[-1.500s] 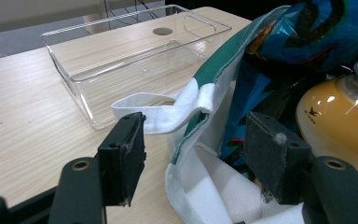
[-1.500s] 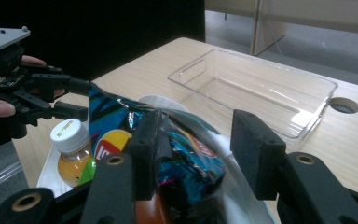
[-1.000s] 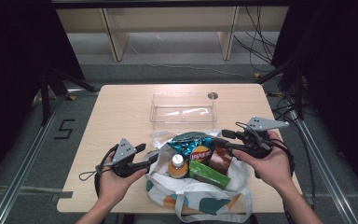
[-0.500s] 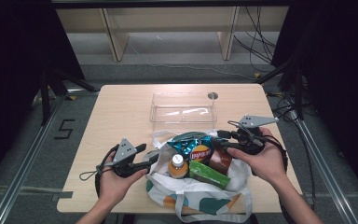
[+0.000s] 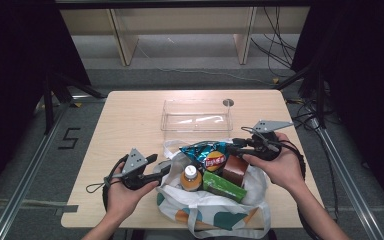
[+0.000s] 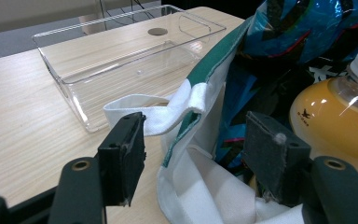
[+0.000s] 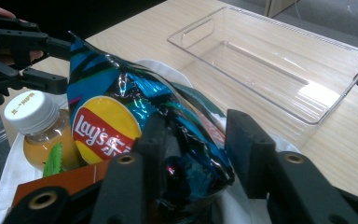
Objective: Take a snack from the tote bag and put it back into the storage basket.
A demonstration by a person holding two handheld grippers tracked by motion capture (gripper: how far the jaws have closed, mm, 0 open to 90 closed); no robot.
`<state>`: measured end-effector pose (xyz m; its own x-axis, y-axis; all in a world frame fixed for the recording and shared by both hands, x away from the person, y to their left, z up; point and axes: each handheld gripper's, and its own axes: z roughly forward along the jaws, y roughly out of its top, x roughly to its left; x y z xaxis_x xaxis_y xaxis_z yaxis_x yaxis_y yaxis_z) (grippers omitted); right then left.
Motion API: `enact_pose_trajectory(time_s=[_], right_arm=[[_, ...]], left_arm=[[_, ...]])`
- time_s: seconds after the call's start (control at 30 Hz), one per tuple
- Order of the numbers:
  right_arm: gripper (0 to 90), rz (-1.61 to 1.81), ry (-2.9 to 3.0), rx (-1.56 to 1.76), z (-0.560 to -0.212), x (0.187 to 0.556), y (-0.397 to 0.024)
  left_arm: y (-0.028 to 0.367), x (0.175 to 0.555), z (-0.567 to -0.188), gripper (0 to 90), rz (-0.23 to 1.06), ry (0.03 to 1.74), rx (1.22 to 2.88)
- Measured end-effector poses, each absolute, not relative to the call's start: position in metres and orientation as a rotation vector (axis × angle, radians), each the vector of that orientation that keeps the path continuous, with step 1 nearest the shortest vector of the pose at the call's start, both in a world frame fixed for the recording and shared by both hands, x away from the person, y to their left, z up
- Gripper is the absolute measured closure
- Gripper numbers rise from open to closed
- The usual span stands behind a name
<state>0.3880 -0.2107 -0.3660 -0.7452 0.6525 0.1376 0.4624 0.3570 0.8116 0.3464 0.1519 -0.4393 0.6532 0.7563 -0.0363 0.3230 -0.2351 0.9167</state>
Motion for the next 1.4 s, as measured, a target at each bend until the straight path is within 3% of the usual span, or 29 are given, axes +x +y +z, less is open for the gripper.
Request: enact_pose_trajectory(time_s=[0.13,0.33,1.4], right_arm=[[79.1,1.299,2.427,0.954,-0.365,0.388,-0.210],[88.7,1.281,2.450,0.904,-0.365,0.385,-0.210],[90.0,1.498,2.225,0.821,-0.339,0.366,-0.212]], left_arm=[[0.152,0.347,-0.440,38.1,0.513,0.861,1.819],[0.153,0.347,-0.440,38.1,0.519,0.867,1.821],[0.152,0.347,-0.442,38.3,0.511,0.863,1.822]])
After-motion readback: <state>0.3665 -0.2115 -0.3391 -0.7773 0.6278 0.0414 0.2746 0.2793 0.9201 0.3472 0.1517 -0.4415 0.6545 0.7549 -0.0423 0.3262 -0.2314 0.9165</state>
